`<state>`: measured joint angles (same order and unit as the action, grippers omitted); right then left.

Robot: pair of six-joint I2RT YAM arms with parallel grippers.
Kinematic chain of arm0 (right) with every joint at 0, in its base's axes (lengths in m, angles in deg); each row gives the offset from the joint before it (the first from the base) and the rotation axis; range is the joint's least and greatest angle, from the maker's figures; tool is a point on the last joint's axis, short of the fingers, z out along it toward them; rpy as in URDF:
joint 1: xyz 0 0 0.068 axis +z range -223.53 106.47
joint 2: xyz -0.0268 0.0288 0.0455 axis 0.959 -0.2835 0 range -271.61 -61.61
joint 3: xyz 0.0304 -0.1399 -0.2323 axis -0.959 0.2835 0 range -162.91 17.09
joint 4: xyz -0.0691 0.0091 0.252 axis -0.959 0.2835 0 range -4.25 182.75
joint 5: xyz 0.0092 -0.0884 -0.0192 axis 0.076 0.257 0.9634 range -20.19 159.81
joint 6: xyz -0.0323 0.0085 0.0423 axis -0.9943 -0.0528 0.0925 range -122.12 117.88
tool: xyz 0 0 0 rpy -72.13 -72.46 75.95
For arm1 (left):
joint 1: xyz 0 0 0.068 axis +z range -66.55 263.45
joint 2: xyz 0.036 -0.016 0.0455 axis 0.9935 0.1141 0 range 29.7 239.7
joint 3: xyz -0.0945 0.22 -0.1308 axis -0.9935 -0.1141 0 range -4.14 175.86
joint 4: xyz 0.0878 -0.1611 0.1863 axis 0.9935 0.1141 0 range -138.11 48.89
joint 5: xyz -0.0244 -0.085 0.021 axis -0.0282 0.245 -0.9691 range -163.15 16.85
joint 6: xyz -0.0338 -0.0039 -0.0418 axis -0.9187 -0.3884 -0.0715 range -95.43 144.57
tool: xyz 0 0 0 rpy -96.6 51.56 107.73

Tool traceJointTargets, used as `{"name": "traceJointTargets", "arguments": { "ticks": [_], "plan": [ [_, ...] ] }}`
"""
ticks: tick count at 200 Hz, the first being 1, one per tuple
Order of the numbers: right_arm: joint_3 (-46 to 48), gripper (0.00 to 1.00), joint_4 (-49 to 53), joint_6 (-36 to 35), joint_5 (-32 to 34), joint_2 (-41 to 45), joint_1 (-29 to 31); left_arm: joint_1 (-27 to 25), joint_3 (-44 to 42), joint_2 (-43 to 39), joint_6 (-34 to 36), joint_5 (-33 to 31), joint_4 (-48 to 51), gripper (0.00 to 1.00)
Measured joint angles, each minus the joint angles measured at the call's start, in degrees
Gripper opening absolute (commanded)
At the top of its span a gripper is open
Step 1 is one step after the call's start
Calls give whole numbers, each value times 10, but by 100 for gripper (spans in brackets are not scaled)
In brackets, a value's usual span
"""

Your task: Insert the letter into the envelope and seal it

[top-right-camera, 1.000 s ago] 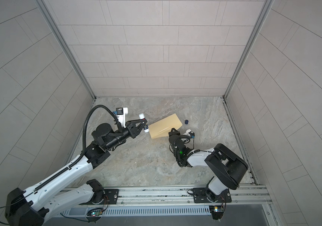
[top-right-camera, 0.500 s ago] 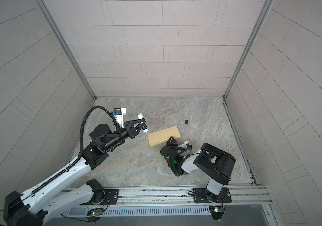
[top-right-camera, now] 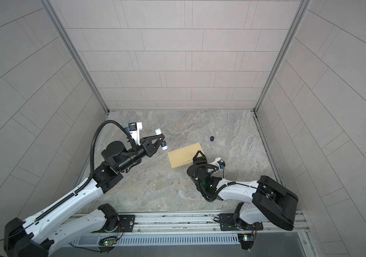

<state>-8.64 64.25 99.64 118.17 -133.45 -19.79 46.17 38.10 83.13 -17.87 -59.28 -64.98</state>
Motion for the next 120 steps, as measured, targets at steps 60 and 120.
{"name": "traceJointTargets", "arguments": {
  "ticks": [60,120],
  "plan": [
    [4,76,-130,-459,-2,112,-2,0,38,15,-96,-24,42,0],
    [-42,76,-218,-878,-195,125,12,3,46,42,-206,-31,49,0]
  ]
}}
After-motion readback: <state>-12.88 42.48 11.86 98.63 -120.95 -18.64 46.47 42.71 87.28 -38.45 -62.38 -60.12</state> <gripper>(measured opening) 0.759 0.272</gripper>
